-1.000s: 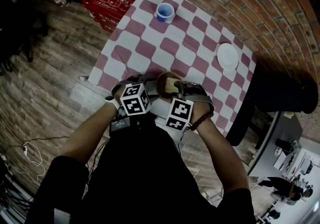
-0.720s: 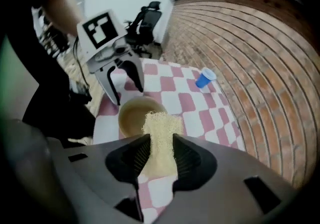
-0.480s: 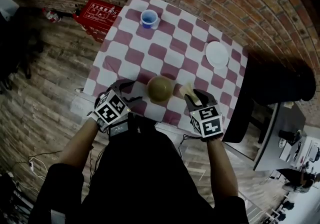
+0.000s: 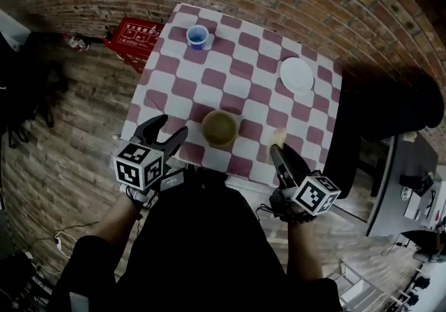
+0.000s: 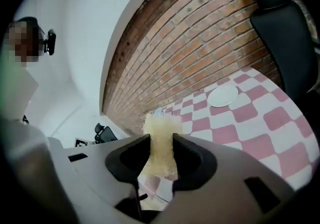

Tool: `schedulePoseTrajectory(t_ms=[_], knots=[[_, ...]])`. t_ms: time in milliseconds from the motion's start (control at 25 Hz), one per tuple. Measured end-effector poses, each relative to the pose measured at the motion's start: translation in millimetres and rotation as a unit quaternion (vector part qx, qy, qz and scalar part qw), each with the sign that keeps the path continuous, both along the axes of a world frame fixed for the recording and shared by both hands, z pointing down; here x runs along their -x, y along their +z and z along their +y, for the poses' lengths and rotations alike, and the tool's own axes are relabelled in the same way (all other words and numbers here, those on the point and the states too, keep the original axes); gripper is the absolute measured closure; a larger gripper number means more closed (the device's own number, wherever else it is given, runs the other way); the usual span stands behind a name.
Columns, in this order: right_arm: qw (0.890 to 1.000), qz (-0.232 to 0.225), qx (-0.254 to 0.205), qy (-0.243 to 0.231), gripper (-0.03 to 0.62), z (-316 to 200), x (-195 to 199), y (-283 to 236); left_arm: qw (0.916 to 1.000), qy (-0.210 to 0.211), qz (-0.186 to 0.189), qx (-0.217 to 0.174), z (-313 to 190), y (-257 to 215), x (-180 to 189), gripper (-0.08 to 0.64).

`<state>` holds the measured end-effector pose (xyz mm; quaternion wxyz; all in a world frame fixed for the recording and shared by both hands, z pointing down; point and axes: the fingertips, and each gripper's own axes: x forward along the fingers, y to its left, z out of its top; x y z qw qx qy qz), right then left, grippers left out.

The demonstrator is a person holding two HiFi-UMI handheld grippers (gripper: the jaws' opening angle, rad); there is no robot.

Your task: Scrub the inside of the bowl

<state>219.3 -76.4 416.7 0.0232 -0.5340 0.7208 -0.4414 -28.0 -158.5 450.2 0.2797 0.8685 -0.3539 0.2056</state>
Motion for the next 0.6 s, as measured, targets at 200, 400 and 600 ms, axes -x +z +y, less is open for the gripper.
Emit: schedulePoseTrajectory(t_ms=[200, 400, 600], knots=[[0.997, -0.029, -0.062, 0.024, 0.439, 9, 4, -38, 0.9984, 0.007, 0.053, -0.020, 11, -53, -21, 0.281], [0.993, 0.007, -0.119, 0.003, 0.439, 11, 11, -78, 0.9937, 0.023, 0.096, -0.052, 20, -101, -39, 0.281], [0.979, 0.088, -0.182, -0.022, 0.439, 8, 22, -110, 0.9878, 0.044, 0.116, -0.094, 26, -135, -57, 0.281]])
